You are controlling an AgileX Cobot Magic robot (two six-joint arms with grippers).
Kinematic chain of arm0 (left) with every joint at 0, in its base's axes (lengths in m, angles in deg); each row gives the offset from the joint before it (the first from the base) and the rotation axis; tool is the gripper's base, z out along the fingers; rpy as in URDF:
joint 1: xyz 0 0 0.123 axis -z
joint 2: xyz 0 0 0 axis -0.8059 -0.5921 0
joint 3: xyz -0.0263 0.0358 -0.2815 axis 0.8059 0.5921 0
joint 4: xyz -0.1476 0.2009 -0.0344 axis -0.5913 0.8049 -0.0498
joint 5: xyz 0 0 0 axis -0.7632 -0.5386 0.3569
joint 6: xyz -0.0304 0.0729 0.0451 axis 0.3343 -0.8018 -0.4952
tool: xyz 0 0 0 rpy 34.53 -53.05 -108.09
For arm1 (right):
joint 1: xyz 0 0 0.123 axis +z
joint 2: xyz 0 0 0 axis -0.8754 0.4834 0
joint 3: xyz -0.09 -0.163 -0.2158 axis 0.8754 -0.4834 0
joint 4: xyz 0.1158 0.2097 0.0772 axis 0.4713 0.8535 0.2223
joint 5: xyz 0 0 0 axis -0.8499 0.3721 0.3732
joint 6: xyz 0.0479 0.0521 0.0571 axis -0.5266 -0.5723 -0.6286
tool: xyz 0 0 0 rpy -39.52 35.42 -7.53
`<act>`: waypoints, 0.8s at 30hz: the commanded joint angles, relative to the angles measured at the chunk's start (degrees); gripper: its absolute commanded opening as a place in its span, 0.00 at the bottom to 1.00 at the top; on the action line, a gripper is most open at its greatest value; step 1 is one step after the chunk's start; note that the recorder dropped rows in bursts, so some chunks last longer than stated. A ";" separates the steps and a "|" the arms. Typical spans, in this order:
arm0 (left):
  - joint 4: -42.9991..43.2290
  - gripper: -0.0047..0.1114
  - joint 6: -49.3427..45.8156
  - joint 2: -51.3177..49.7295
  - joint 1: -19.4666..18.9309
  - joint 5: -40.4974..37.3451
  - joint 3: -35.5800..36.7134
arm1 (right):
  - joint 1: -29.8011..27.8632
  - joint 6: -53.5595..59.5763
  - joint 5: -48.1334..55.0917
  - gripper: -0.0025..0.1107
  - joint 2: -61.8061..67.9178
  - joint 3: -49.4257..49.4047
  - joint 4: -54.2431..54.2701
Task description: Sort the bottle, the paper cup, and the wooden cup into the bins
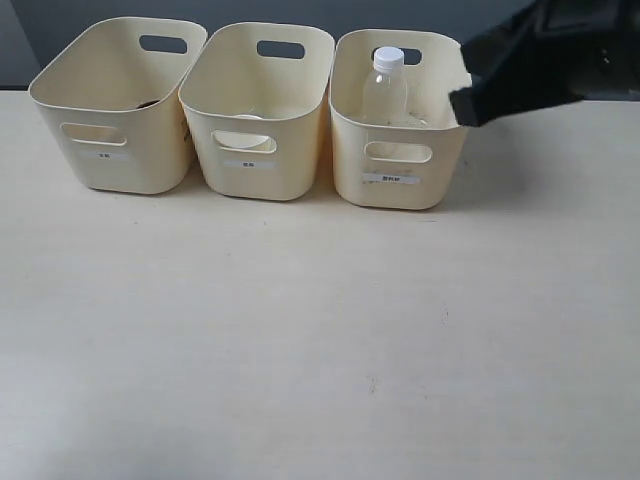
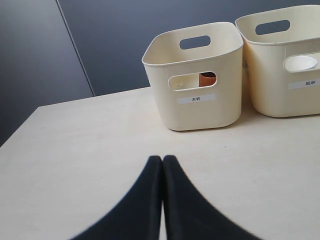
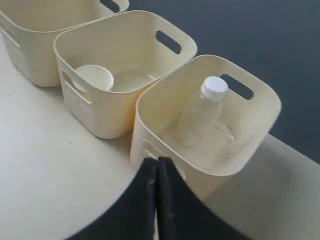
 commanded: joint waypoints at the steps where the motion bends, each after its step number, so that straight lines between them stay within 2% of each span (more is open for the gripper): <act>1: -0.14 0.04 0.07 -0.27 0.23 0.26 -0.28 | -3.09 -0.02 -8.53 0.02 -9.35 -10.46 0.87; 15: -0.14 0.04 0.07 -0.27 0.23 0.26 -0.28 | -11.74 -0.13 -13.73 0.02 -43.11 -36.11 8.20; 20: -0.14 0.04 0.07 -0.27 0.23 0.26 -0.28 | -15.89 -0.13 -14.86 0.02 -54.01 -41.70 8.40; 24: -0.14 0.04 0.07 -0.27 0.23 0.26 -0.28 | -16.24 0.13 -14.88 0.02 -58.32 -43.56 8.27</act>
